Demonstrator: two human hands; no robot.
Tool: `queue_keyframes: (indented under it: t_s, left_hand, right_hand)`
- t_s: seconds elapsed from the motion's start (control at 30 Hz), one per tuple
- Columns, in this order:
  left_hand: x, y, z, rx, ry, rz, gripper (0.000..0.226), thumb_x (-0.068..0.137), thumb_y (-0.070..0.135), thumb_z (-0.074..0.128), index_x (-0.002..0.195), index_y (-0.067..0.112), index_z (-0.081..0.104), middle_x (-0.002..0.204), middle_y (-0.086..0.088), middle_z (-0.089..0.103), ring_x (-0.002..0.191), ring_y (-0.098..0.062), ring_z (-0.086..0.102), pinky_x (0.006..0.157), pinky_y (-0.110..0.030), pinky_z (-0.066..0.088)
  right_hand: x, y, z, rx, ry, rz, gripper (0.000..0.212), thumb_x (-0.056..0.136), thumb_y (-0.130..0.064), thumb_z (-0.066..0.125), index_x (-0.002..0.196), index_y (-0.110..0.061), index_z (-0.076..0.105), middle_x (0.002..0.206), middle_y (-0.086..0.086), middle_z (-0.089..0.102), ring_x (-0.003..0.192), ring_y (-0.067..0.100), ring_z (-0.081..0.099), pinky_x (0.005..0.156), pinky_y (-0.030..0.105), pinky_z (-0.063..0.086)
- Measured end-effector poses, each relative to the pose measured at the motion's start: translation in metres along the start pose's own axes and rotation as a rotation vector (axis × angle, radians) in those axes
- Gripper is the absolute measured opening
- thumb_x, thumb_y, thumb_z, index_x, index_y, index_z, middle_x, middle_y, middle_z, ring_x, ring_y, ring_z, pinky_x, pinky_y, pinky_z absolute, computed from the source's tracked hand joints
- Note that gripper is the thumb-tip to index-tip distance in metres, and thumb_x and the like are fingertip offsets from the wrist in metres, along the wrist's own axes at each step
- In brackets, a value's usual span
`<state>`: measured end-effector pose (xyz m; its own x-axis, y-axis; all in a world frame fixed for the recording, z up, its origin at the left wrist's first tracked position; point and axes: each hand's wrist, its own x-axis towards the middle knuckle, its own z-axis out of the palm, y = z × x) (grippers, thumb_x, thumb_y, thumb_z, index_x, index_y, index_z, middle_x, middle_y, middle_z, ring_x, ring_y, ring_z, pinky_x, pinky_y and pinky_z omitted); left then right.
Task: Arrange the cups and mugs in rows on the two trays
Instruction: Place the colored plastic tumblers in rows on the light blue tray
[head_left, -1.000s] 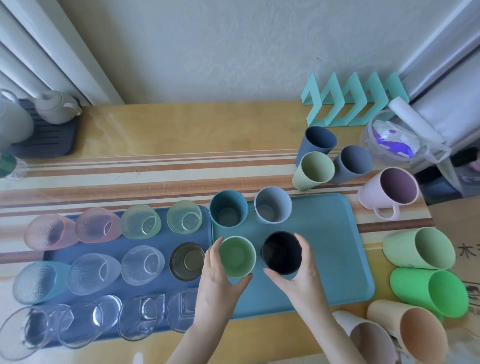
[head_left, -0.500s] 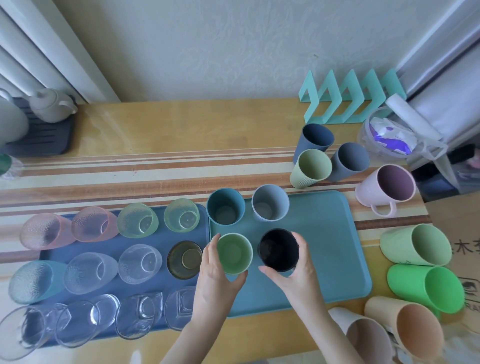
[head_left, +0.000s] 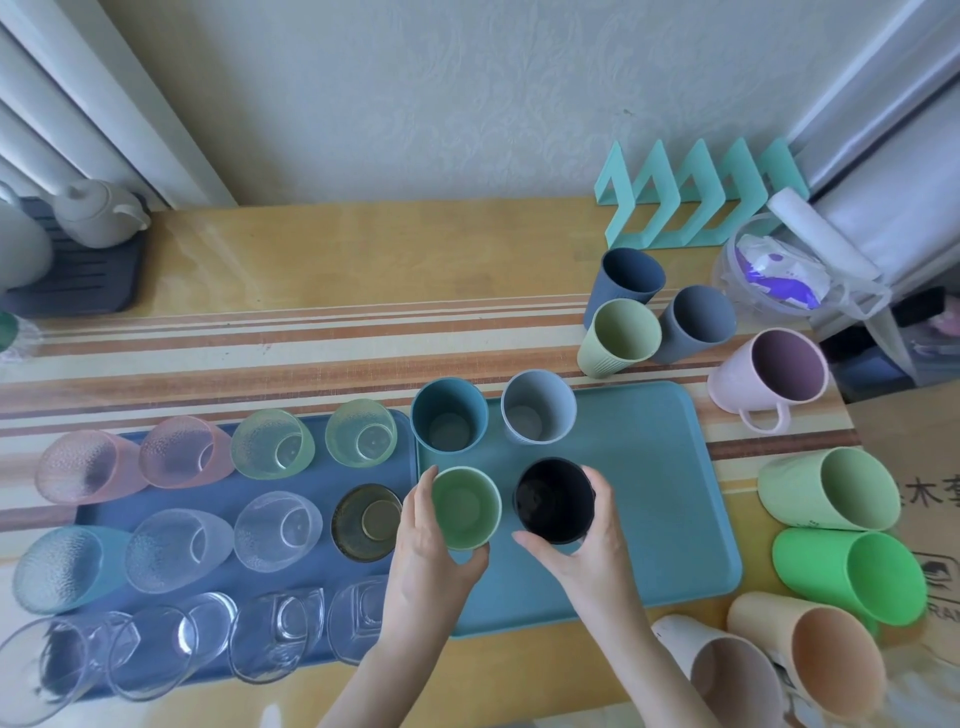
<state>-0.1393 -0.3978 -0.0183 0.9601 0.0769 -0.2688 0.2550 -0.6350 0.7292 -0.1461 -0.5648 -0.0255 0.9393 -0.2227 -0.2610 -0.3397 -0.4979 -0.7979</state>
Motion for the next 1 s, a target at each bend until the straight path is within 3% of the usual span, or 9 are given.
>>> queue_keyframes:
  t_s: [0.5,0.63,0.8,0.9,1.0]
  left_hand:
    - [0.001,0.000,-0.002,0.032,-0.006,0.007,0.090,0.070,0.018,0.076,0.143,0.014,0.023,0.128,-0.002,0.045,0.121,-0.020,0.044,0.093,-0.018,0.032]
    - [0.001,-0.002,-0.001,0.033,-0.011,0.002,0.102,0.068,0.020,0.078,0.146,0.016,0.012,0.133,-0.004,0.043,0.125,-0.020,0.042,0.095,-0.018,0.031]
    - [-0.004,0.000,-0.011,0.108,0.011,0.072,0.117,0.061,0.026,0.085,0.147,0.019,0.006,0.142,-0.007,0.036,0.132,-0.020,0.033,0.105,-0.035,0.037]
    - [-0.013,0.007,-0.022,0.157,0.025,0.124,0.117,0.055,0.031,0.087,0.145,0.021,0.013,0.144,-0.013,0.037,0.131,-0.016,0.028,0.106,-0.035,0.036]
    - [-0.020,0.033,-0.043,0.188,0.077,0.272,0.102,0.058,0.030,0.085,0.141,0.014,0.028,0.140,-0.012,0.043,0.130,-0.019,0.032,0.109,-0.018,0.021]
  right_hand:
    - [0.000,-0.002,-0.001,-0.005,-0.014,0.005,0.090,0.062,-0.040,0.082,0.134,-0.023,0.033,0.134,-0.005,0.045,0.122,0.009,0.043,0.089,-0.002,0.032]
    - [0.000,-0.003,-0.002,-0.003,-0.026,0.014,0.093,0.061,-0.041,0.082,0.136,-0.024,0.030,0.138,-0.008,0.041,0.124,0.007,0.040,0.089,-0.004,0.029]
    - [-0.005,-0.010,-0.007,0.013,-0.058,0.028,0.111,0.057,-0.052,0.078,0.143,-0.031,0.011,0.137,-0.022,0.022,0.125,-0.008,0.022,0.086,-0.010,0.019]
    - [-0.009,-0.010,-0.016,-0.017,-0.076,0.027,0.115,0.052,-0.074,0.068,0.143,-0.035,0.009,0.141,-0.018,0.023,0.130,-0.004,0.024,0.093,-0.005,0.021]
    - [-0.011,-0.016,-0.037,-0.025,-0.045,0.032,0.106,0.055,-0.074,0.065,0.142,-0.034,0.019,0.139,-0.022,0.027,0.129,-0.003,0.027,0.100,0.012,0.026]
